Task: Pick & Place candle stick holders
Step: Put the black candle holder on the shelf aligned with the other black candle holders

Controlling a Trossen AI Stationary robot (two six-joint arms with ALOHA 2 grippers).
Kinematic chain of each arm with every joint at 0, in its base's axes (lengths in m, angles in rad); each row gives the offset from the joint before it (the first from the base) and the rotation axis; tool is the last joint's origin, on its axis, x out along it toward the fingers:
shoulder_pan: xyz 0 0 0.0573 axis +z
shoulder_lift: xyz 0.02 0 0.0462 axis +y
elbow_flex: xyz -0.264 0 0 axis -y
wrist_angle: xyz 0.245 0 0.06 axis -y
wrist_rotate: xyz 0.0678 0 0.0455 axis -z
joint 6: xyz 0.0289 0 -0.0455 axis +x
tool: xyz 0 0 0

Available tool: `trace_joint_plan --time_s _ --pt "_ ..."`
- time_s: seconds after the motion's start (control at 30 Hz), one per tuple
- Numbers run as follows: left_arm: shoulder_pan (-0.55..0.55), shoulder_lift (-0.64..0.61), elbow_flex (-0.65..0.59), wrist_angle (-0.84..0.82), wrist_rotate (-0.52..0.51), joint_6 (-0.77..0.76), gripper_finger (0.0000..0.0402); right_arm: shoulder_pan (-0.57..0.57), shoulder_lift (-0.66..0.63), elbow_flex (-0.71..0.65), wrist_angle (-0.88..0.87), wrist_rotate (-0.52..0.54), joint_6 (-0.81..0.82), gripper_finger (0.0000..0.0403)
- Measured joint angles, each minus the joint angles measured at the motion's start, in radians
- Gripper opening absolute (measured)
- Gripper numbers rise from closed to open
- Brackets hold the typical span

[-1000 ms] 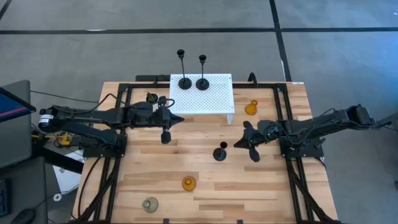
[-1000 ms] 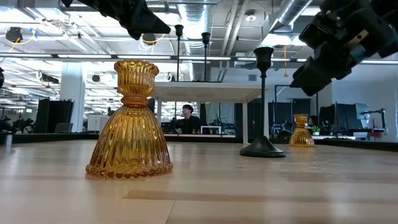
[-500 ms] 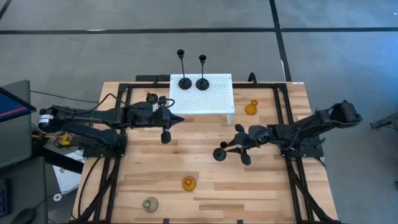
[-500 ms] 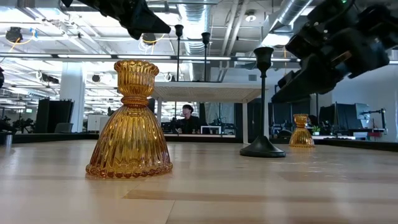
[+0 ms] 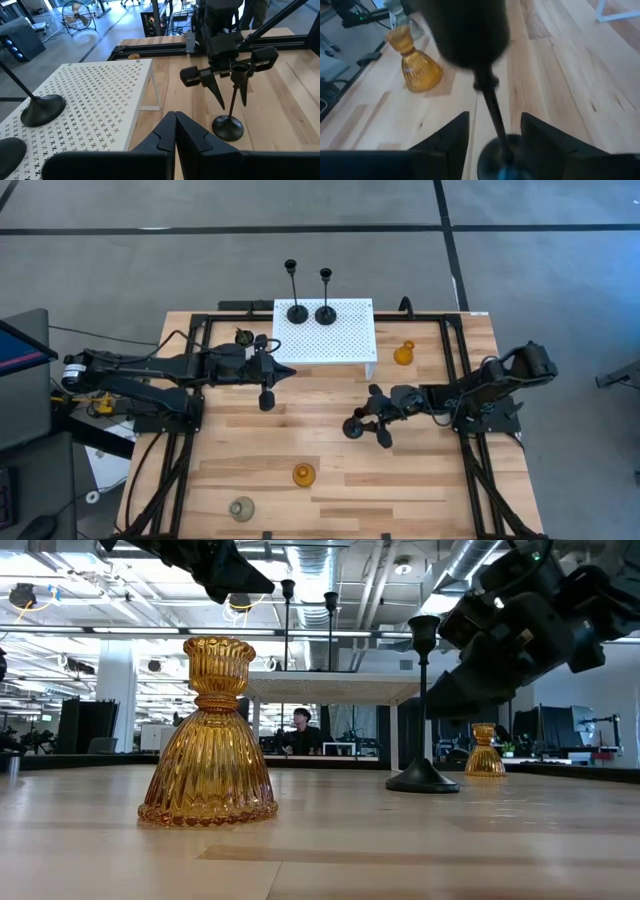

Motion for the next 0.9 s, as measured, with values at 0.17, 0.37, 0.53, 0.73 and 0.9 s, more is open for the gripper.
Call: trace_joint_plan --time_s 0.17,0.37,0.53,0.73,0.9 --pt "0.0 0.0 0.0 0.0 0.0 0.0 0.0008 0.005 0.024 0.038 0.002 0.0 0.009 0.0122" --pt "0.0 0.0 0.0 0.0 0.0 0.0 0.0008 0.005 0.002 0.06 -0.021 0.0 0.01 0.0022" --pt "0.0 0.0 0.0 0.0 0.0 0.0 0.0008 0.005 -0.075 0.063 -0.076 0.001 0.018 0.0013" --pt "0.0 0.0 0.0 0.0 0.0 0.0 0.0008 0.002 -0.234 0.064 -0.148 0.006 0.014 0.0008" --pt "0.0 0.0 0.0 0.0 0.0 0.0 0.0008 -0.004 -0.37 0.158 -0.421 0.092 0.002 0.0004"
